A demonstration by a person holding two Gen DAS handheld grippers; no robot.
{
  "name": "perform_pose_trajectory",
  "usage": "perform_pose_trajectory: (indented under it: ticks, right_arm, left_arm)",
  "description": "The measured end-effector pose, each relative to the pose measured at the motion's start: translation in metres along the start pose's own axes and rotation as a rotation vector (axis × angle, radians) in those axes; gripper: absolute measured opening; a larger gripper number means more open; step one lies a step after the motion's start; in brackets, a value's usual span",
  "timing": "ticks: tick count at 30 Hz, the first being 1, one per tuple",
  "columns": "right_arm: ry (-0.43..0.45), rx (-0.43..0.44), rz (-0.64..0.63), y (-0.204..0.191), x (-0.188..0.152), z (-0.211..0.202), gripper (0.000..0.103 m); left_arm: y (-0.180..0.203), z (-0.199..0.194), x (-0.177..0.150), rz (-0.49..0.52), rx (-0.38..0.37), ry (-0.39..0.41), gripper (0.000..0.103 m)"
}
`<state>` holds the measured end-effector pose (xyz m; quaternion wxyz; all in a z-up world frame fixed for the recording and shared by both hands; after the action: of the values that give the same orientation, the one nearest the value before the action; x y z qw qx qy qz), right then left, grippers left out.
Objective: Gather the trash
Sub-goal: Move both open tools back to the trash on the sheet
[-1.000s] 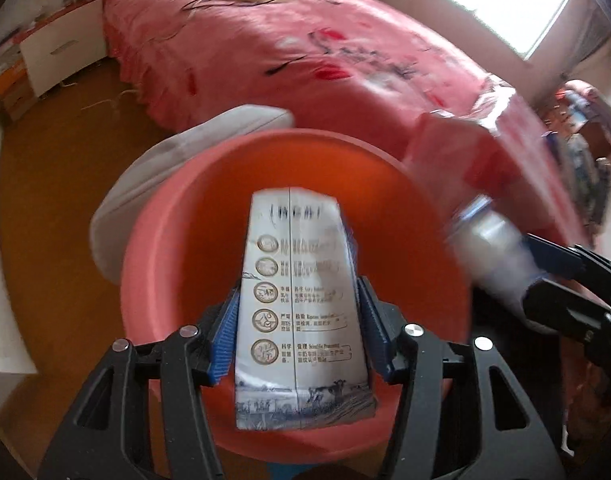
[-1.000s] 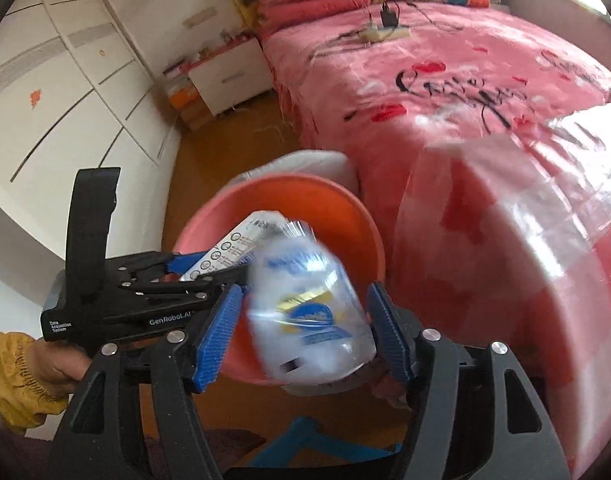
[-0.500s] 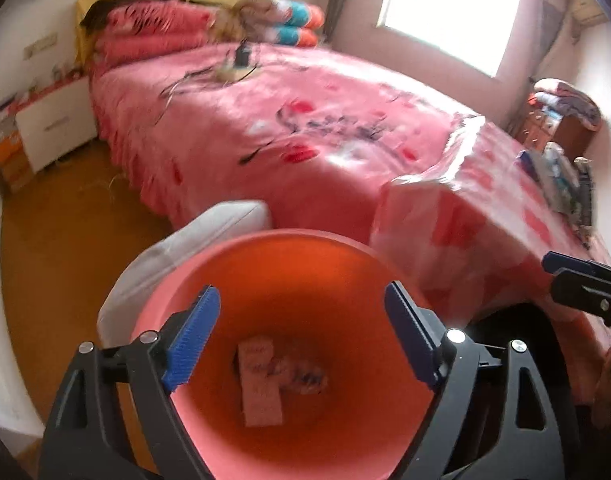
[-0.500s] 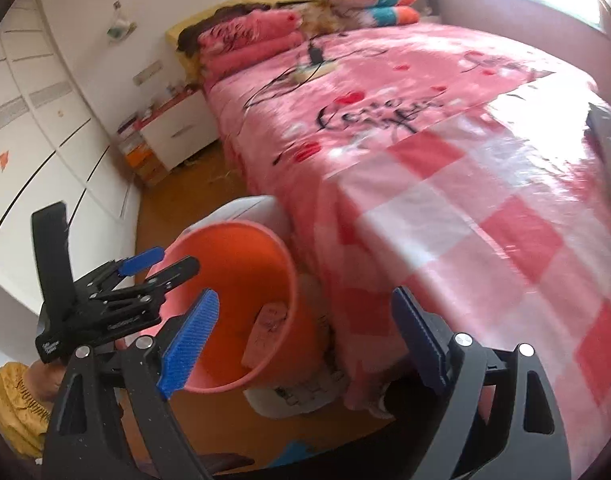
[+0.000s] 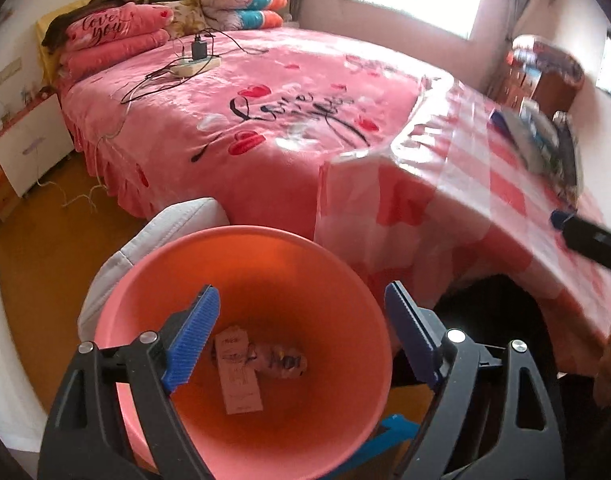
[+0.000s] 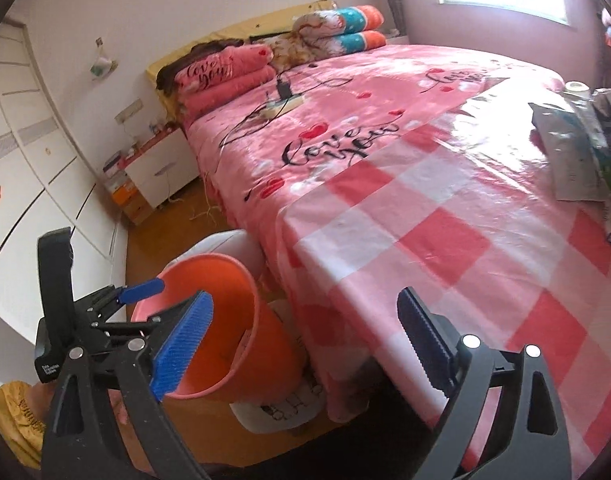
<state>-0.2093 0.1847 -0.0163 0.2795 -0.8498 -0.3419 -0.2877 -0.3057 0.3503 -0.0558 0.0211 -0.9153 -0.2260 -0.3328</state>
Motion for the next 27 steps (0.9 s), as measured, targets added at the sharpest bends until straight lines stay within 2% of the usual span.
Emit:
perform_pose_trajectory:
  ticks: [11, 16, 27]
  right_arm:
    - [0.077, -0.053, 0.027, 0.033, -0.001, -0.029, 0.094]
    - [0.118, -0.077, 0.041, 0.051, -0.002, -0.042, 0.094]
    - [0.206, -0.119, 0.166, 0.116, -0.002, -0.075, 0.095]
  left_arm:
    - [0.033, -0.007, 0.011, 0.057, -0.002, 0.011, 0.085]
    - [0.053, -0.005, 0.017, 0.054, -0.054, -0.012, 0.085]
    - [0.114, 0.0, 0.03, 0.149, -0.073, -0.061, 0.085]
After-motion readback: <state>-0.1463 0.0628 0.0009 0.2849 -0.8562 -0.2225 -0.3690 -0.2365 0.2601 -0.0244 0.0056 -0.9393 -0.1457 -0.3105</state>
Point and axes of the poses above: each gripper's, at about its wrist camera, not at the fingertips, and z roughly the way its jaws point, y to its right, x to its top, the point moved 5 cm from there along z, roughly the way its jaws point, and after that the axes turned 2 degrees about -x, right-handed, at the moved point
